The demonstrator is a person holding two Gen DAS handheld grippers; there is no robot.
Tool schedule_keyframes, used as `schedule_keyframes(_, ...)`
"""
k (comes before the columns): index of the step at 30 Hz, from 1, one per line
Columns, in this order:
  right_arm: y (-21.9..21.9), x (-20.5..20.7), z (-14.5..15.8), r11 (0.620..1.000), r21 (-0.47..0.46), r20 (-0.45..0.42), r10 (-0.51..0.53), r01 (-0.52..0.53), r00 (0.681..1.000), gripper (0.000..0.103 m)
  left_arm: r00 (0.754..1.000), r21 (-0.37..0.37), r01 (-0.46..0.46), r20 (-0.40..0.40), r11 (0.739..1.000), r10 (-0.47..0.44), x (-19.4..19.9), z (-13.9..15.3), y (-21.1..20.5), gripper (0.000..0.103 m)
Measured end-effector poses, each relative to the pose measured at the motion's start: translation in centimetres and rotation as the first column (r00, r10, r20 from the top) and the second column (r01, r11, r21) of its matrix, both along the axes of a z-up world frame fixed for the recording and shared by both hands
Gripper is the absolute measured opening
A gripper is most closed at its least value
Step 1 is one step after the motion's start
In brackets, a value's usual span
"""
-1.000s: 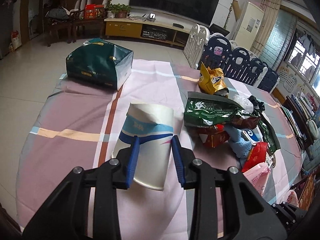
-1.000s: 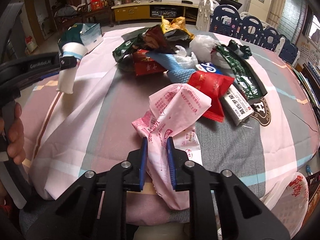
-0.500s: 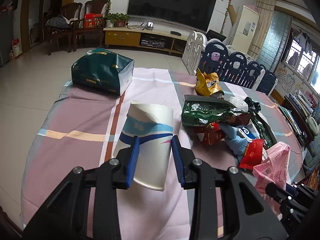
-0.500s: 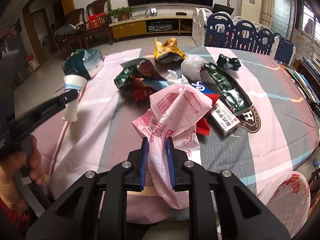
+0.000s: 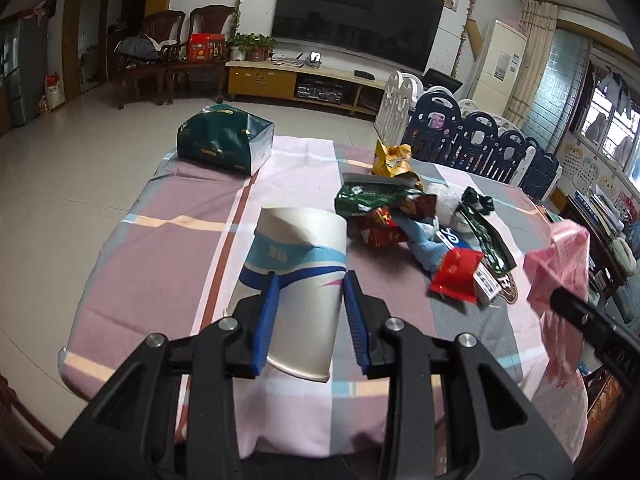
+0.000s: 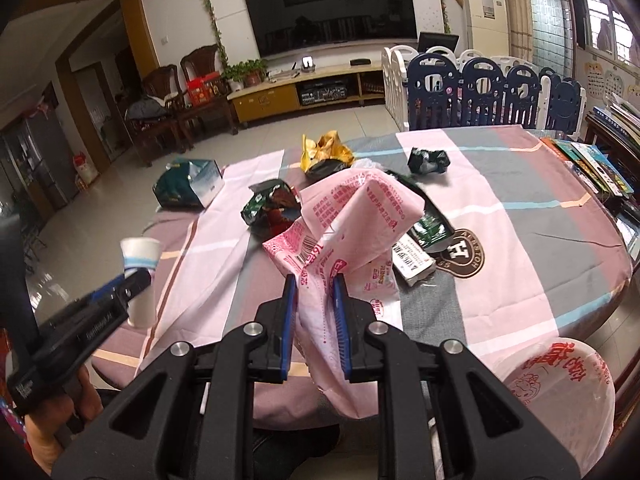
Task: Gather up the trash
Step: 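Carry the pink wrapper to the wastebasket and release it with the right tool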
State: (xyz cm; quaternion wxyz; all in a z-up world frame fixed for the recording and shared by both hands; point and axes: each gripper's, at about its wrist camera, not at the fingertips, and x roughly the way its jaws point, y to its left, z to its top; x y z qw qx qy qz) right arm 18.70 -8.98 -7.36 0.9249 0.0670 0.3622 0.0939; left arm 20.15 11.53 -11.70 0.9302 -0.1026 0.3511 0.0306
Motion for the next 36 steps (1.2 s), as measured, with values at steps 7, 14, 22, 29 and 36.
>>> schedule_keyframes(7,-3.0,-2.0,0.9,0.998,0.044,0.011,-0.037,0.036,0.999,0.019,0.999,0.018,0.028,0.026,0.999,-0.028,-2.8,1.6,-2.5,0.034)
schedule_keyframes(14,-4.2,-3.0,1.1,0.996,0.068,0.013,-0.058,0.057,0.998,0.019,0.996,0.033,0.072,0.041,0.997,-0.073,-3.8,2.6,-4.7,0.034)
schedule_keyframes(22,-4.4,-3.4,1.7,0.996,0.076,0.026,-0.043,0.041,0.999,0.019,0.997,0.015,0.066,0.034,0.998,-0.067,-4.2,2.8,-4.5,0.034)
schedule_keyframes(29,-4.8,-3.8,1.4,0.996,0.081,0.013,-0.048,0.047,0.999,0.019,0.997,0.01,0.062,0.034,0.998,-0.063,-4.4,2.8,-4.3,0.034)
schedule_keyframes(36,-4.5,-3.8,1.4,0.996,0.078,0.013,-0.04,0.039,0.999,0.019,0.998,0.006,0.059,0.036,0.998,-0.059,-4.8,2.9,-4.0,0.034)
